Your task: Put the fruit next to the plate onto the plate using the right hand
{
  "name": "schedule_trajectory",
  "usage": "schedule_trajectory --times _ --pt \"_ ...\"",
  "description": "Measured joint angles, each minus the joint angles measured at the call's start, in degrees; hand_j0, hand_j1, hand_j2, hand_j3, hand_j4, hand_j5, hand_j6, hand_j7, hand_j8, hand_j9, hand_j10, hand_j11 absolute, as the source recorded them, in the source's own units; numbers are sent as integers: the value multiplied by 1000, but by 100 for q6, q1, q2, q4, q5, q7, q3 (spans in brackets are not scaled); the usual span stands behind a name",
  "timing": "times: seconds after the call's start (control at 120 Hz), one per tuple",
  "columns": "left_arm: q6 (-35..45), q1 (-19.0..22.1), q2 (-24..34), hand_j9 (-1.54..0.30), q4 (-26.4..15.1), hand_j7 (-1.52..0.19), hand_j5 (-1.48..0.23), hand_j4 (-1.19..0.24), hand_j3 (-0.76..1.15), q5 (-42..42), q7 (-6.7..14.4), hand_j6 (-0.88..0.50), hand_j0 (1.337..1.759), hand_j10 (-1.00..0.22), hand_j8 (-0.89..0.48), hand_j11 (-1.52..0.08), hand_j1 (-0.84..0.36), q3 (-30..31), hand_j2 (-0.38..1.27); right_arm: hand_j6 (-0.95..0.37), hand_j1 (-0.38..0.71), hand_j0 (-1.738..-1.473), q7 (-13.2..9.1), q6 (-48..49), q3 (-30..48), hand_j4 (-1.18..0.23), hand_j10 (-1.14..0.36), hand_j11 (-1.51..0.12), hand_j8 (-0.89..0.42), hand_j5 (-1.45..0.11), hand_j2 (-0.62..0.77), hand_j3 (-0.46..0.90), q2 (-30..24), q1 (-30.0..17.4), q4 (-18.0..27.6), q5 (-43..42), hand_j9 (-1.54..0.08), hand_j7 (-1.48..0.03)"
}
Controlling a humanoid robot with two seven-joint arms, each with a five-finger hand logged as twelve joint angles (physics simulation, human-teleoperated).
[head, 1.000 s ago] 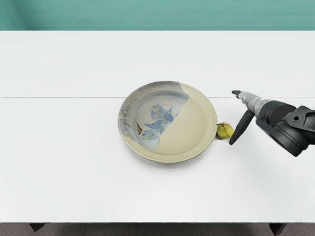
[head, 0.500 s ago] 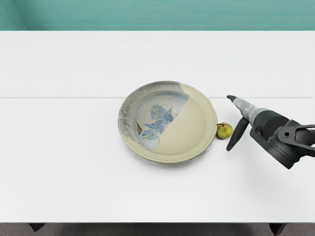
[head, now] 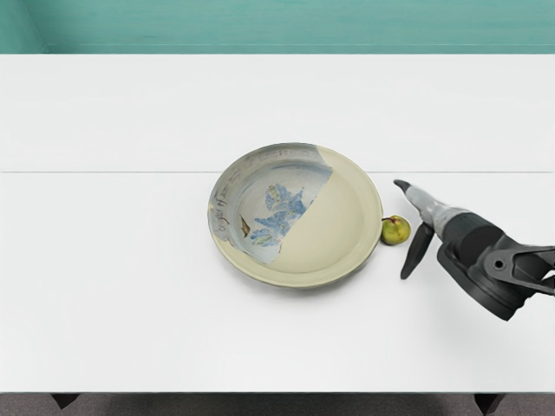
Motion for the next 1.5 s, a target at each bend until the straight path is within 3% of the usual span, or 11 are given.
schedule_trajectory --times 0.1,0.25,0.408,1.125,1.233,1.242,1.258,1.317,1.5 --pt "0 0 0 -6 0 -6 -6 -4 0 0 1 -4 1658 -4 -4 -6 343 0 1 -14 -336 -1658 0 0 4 -12 -13 -15 -13 -15 -1 0 17 -34 -1 -58 -15 -15" --pt "0 0 0 -6 0 -6 -6 -4 0 0 0 -4 1658 -4 -4 -6 343 0 1 -166 -154 -1658 0 0 8 -165 -165 -212 -165 -212 -31 0 7 -51 -2 -86 -212 -212" --pt "0 0 0 -6 0 -6 -6 -4 0 0 0 -4 1658 -4 -4 -6 343 0 1 -240 -65 -1658 0 0 7 -239 -239 -309 -240 -309 -45 0 6 -74 -3 -138 -309 -309" --pt "0 0 0 -6 0 -6 -6 -4 0 0 0 -4 1658 -4 -4 -6 343 0 1 -300 7 -1658 0 0 147 -299 -299 -387 -300 -388 -57 0 -2 -165 -3 -236 -387 -387" --pt "0 0 0 -6 0 -6 -6 -4 0 0 0 -4 1658 -4 -4 -6 343 0 1 -450 208 -1658 0 -1 151 -468 -468 -605 -454 -604 -90 -1 23 -235 -1 -260 -605 -605" --pt "0 0 0 -6 0 -6 -6 -4 0 0 0 -4 1658 -4 -4 -6 343 0 1 -451 227 -1658 -1 -1 151 -485 -465 -597 -456 -624 -93 -1 27 -243 -1 -262 -625 -626" --pt "0 0 0 -6 0 -6 -6 -4 0 0 0 -4 1658 -4 -4 -6 343 0 1 -461 257 -1657 0 -2 153 -519 -375 -753 -475 -659 -96 0 36 -258 -1 -274 -659 -666" --pt "0 0 0 -6 0 -6 -6 -4 0 0 0 -4 1658 -4 -4 -6 343 0 1 -404 287 -1651 0 12 161 -610 -224 -991 -337 -773 -85 0 57 -301 2 -319 -885 -782" --pt "0 0 0 -6 0 -6 -6 -4 0 -1 0 -4 1658 -5 -4 -6 343 1 1 -316 365 -1645 12 6 212 -601 -77 -1191 -185 -927 123 -1 75 -408 4 -396 -1092 -991"
